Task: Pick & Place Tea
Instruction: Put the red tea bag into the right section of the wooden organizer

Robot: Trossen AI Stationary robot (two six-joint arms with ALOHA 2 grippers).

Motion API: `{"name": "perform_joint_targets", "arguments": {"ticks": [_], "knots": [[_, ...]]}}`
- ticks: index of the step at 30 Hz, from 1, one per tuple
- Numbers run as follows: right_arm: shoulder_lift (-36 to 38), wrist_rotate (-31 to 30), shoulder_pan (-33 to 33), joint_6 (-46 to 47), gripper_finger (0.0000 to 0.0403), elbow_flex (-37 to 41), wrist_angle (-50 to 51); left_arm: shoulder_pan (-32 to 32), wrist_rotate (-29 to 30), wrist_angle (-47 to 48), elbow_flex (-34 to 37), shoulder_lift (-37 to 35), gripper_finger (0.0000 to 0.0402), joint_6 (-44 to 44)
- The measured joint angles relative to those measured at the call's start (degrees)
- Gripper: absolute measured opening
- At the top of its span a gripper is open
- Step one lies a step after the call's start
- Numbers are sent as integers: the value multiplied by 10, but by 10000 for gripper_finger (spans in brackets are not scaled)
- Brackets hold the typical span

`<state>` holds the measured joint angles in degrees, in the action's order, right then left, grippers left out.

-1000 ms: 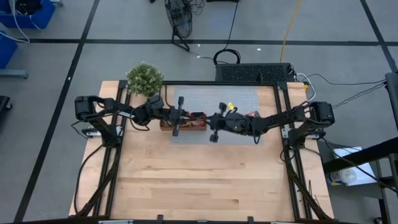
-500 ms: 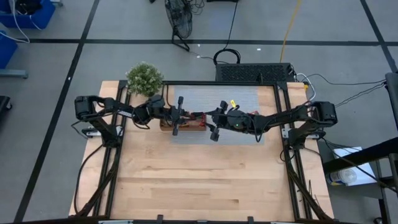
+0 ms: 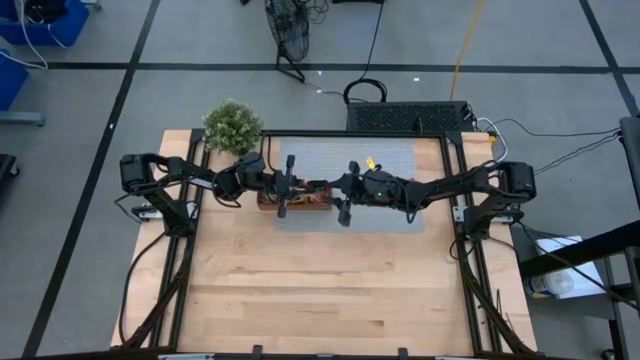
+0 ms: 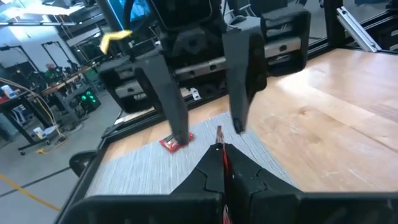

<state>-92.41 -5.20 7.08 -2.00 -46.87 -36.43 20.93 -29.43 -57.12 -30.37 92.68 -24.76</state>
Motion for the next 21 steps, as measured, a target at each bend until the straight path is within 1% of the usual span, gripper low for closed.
{"name": "perform_joint_targets", "arguments": {"ticks": [3,8,15,18,21], "knots": [[-2,25,4,7,155,0,2,0,0,0,0,0,3,3],[-5,26,5,6,142,0,-2,0,0,0,0,0,2,4],[-40,25,6,-3,120,-1,-41,-1,-1,-1,0,0,3,9],[-41,25,6,-11,104,-1,-54,-1,-1,0,0,0,4,11],[-41,24,7,-17,78,-1,-65,-1,-3,0,0,0,3,12]]}}
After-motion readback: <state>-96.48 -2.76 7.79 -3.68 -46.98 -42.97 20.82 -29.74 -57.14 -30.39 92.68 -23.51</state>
